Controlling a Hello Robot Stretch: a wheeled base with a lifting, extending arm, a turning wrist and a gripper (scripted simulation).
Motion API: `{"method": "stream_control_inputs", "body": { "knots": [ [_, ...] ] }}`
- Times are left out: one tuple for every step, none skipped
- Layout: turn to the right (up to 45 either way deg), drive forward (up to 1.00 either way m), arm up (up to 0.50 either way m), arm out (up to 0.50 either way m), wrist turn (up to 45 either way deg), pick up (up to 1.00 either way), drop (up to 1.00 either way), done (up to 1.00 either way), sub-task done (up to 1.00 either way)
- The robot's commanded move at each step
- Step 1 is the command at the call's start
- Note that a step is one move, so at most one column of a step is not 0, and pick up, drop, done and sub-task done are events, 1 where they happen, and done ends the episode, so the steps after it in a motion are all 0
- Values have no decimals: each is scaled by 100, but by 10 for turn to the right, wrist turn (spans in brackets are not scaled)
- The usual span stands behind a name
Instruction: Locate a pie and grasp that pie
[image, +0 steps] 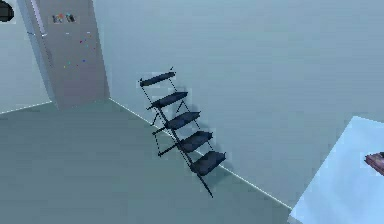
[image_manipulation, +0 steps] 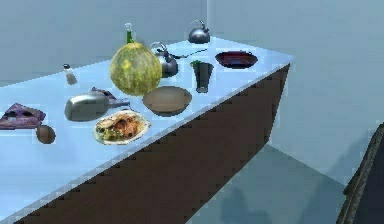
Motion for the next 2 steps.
{"method": "stream_control_inputs", "body": {
  "knots": [
    [0, 0, 38, 0, 0, 0, 0, 0, 0],
    [0, 0, 0, 42, 0, 0, 0, 0, 0]
  ]
}}
